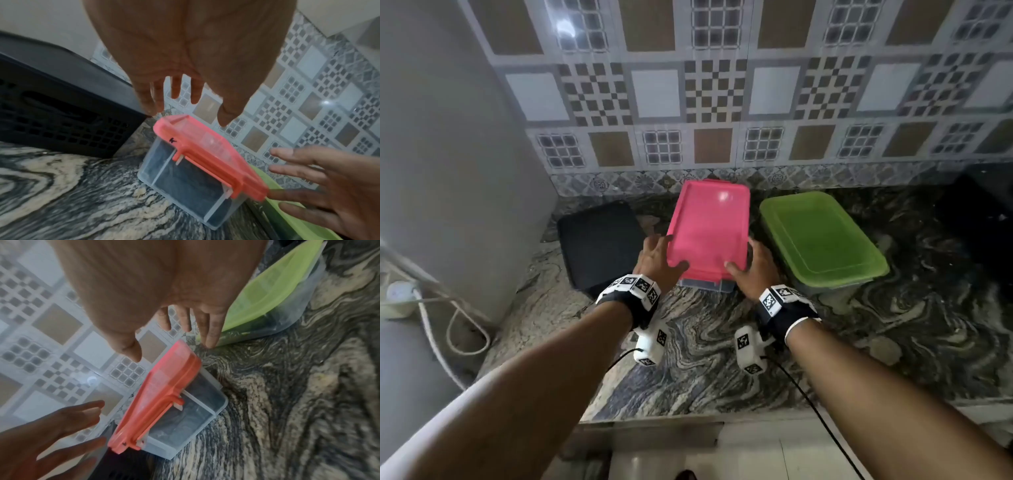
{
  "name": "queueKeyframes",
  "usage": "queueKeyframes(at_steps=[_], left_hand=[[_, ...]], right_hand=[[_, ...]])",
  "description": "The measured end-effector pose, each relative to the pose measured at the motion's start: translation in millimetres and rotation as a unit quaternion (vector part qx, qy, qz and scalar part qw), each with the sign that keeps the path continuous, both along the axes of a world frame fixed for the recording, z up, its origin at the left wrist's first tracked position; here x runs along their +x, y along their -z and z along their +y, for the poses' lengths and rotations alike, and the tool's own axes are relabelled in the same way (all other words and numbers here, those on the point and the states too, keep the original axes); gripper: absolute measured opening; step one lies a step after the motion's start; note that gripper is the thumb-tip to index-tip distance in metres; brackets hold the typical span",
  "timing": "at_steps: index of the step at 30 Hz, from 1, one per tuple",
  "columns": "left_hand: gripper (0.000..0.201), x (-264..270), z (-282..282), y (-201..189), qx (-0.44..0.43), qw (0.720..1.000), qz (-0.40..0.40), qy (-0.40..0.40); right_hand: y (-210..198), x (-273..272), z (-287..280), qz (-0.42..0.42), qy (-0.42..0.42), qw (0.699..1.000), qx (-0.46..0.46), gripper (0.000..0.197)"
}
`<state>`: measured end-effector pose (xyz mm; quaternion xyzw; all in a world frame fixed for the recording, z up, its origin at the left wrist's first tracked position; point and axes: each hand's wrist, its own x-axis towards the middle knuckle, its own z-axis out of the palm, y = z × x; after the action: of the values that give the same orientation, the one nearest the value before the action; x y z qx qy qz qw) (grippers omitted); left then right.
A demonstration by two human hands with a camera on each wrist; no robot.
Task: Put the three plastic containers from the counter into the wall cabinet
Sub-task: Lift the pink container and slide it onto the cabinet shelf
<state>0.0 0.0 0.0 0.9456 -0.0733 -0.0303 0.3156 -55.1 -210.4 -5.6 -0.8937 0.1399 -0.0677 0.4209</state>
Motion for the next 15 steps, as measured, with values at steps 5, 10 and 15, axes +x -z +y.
queueKeyframes(at_steps=[5, 10, 15], left_hand=[[0.093, 31, -18, 21, 0.044, 0.997, 0.067, -0.008], [0.098, 37, -30, 30, 0.073, 0.992, 0.096, -0.023], [0.106, 16, -23, 42, 0.040, 0.996, 0.081, -0.014]], right_hand=[[30, 37, 6, 0.048, 0.035, 0.997, 0.043, 0.104], [48, 49, 6, 0.065, 0.038, 0.996, 0.043, 0.114], [58, 27, -3, 0.048, 0.033, 0.998, 0.038, 0.115]])
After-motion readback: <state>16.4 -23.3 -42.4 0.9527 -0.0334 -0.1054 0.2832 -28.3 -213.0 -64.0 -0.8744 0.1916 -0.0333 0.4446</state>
